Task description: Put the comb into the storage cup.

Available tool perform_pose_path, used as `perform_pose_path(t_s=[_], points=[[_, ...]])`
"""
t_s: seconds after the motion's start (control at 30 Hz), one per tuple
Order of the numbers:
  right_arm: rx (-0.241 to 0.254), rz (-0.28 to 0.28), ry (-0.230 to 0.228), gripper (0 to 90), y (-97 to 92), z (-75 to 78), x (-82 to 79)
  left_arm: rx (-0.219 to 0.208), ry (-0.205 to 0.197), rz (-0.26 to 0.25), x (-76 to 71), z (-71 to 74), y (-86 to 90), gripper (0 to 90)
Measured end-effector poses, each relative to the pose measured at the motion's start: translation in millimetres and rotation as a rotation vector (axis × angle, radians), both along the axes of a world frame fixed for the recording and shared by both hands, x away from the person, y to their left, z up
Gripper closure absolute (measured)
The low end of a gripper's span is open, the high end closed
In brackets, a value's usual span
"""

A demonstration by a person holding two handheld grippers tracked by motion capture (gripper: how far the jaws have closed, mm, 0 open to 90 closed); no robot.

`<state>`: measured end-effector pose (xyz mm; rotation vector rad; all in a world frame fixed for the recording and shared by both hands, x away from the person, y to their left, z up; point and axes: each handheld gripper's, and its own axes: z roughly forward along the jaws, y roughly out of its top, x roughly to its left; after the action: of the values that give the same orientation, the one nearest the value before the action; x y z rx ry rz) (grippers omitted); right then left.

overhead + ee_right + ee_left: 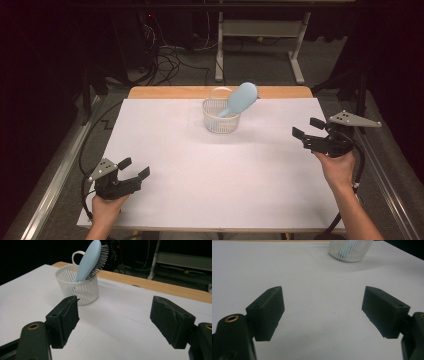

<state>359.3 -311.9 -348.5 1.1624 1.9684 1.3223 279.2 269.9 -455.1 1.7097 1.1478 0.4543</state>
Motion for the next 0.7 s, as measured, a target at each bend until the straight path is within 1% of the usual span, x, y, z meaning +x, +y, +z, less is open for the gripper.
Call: perform_pose_path(t_s=[0.17,0.27,0.57,0.7], points=[[0.011,-0.002,-0.005,23.7,-3.3,0.3,-4.1,0.001,0.001,0.000,0.1,-0.1,-0.2,17.8],[0.028,0.000,-0.011,23.7,-5.9,0.5,-6.9,0.001,0.000,0.000,-0.1,0.0,-0.2,17.8],[0.045,-0.006,-0.024,23.7,-12.5,-1.1,-16.5,0.000,0.000,0.000,-0.2,0.1,-0.3,17.8],[0.076,0.003,-0.029,23.7,-14.9,-2.3,-20.7,-0.001,0.000,0.002,-0.3,0.1,-0.1,17.8]])
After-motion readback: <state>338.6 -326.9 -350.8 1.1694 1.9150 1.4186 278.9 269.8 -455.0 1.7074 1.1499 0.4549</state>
